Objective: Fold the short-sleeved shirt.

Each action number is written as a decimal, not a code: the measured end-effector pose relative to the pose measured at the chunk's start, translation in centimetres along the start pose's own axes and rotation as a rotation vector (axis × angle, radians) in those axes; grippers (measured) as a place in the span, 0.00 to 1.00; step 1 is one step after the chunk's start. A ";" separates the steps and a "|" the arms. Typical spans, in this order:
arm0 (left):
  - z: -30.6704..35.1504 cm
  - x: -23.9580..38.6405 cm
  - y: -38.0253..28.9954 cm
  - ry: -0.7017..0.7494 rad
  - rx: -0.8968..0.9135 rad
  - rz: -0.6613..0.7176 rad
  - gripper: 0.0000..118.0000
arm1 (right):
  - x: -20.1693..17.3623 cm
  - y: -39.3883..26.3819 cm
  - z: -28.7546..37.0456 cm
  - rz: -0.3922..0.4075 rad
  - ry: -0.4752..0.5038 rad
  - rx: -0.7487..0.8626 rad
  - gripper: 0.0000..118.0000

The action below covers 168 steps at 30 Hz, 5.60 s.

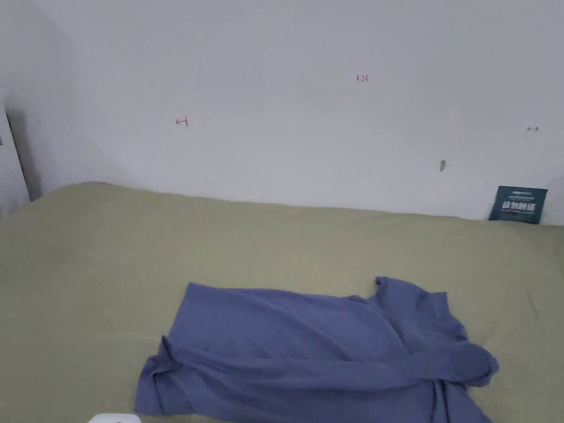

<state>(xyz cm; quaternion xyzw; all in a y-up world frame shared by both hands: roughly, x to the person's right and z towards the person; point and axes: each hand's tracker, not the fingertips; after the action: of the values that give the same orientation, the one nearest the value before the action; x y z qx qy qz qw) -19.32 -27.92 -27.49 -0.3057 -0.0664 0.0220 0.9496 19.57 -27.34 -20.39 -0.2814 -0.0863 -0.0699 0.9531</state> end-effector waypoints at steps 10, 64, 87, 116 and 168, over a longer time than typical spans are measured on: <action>-12.0 -5.9 4.3 -0.095 -0.140 0.328 0.79 | 2.6 3.0 -3.1 -0.057 0.002 -0.003 0.01; -1.9 -8.8 3.7 -0.221 -0.305 0.185 0.02 | 6.6 3.8 -0.4 -0.051 0.090 -0.337 0.05; 11.5 -6.0 5.6 -0.128 0.124 0.049 0.77 | 3.4 6.3 10.2 -0.002 0.069 -0.075 0.73; -11.6 -5.7 15.5 -0.072 -0.234 -0.052 0.99 | -3.6 4.3 5.0 0.114 0.087 -0.081 0.01; -18.5 -3.0 13.7 -0.166 -0.391 -0.091 0.04 | 7.1 17.4 -21.5 0.091 0.063 -0.587 0.01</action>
<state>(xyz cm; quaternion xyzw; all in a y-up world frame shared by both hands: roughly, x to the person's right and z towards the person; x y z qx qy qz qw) -19.76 -27.68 -50.70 -0.4781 -0.1612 -0.0092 0.8634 32.32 -25.19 -45.84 -0.5461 -0.0200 -0.0578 0.8355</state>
